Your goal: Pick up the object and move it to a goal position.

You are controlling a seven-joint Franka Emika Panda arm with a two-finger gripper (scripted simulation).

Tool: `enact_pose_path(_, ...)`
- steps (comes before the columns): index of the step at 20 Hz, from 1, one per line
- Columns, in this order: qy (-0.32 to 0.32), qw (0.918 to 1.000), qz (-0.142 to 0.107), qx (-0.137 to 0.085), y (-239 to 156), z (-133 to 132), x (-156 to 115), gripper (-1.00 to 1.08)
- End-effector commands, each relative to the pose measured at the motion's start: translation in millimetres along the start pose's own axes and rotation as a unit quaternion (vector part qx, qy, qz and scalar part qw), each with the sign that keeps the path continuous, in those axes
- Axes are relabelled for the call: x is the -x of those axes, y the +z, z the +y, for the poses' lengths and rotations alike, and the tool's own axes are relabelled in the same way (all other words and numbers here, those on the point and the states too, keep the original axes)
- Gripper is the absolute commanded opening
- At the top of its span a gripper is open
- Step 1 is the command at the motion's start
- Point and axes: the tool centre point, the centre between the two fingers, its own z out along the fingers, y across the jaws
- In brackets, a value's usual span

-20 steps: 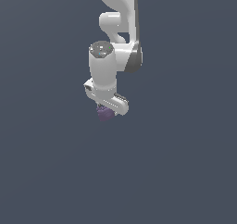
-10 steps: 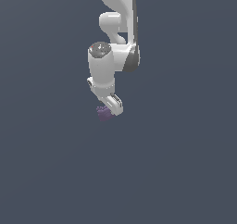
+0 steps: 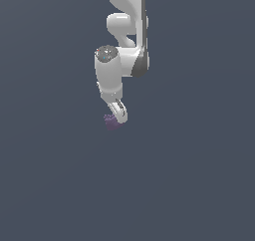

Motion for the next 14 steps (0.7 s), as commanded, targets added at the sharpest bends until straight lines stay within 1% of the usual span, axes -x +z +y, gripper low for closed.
enact_pose_path(1, 0.014, 0.9999, 0.000, 0.000, 1, 2, 1, 1.00)
enact_pose_path(9, 0.021, 0.9998, 0.000, 0.000, 3, 4, 1, 1.00)
enact_pose_path(14, 0.022, 0.9998, 0.000, 0.000, 18, 5, 1, 1.00)
